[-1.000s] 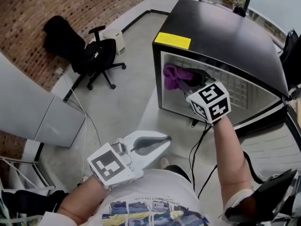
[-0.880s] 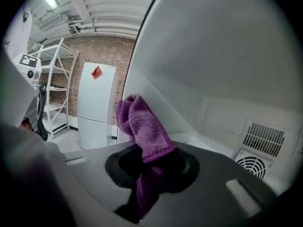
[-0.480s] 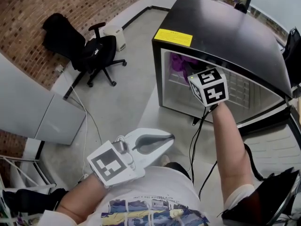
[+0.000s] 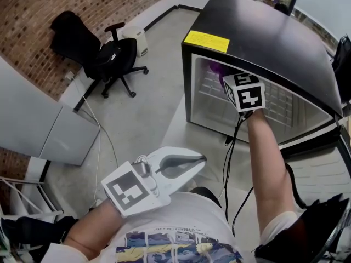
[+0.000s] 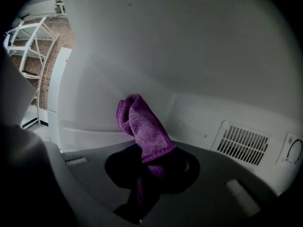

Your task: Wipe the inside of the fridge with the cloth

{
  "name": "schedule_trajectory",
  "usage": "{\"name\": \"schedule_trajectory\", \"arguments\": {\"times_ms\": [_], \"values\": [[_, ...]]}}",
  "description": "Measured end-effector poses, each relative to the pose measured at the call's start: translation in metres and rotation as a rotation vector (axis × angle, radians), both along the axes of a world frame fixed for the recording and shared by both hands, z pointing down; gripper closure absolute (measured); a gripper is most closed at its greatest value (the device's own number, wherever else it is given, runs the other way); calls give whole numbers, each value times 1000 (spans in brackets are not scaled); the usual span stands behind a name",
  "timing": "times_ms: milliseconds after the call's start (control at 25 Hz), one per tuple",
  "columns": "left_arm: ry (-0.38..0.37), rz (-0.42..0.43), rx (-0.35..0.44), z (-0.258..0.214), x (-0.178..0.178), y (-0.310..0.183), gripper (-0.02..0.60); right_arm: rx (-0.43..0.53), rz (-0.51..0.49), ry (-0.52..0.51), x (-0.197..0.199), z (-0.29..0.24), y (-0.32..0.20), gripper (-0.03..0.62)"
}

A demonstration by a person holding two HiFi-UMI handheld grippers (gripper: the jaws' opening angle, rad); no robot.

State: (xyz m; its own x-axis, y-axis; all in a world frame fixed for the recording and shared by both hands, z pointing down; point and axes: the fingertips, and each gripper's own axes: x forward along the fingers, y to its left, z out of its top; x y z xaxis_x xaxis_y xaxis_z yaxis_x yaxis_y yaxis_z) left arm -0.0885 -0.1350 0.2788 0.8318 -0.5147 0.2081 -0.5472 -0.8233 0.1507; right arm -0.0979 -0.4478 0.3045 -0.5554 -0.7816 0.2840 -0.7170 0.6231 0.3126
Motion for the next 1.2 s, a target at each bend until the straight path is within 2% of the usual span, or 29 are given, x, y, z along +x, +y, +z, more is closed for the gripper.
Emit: {"name": "schedule_trajectory", "arguments": {"times_ms": [320, 600, 960, 1200], "values": [[-10, 23, 5, -4, 8, -4, 577, 7, 79, -42, 7, 2, -25, 540], [-10, 53, 9, -2, 12, -1, 577, 19, 109, -52, 6, -2, -33, 540], [-20, 97, 34, -4, 10, 14, 575, 23, 246, -69, 21, -4, -47, 540], [-30, 106, 60, -7, 1, 24, 577, -4, 211, -95, 4, -4, -40, 540]]}}
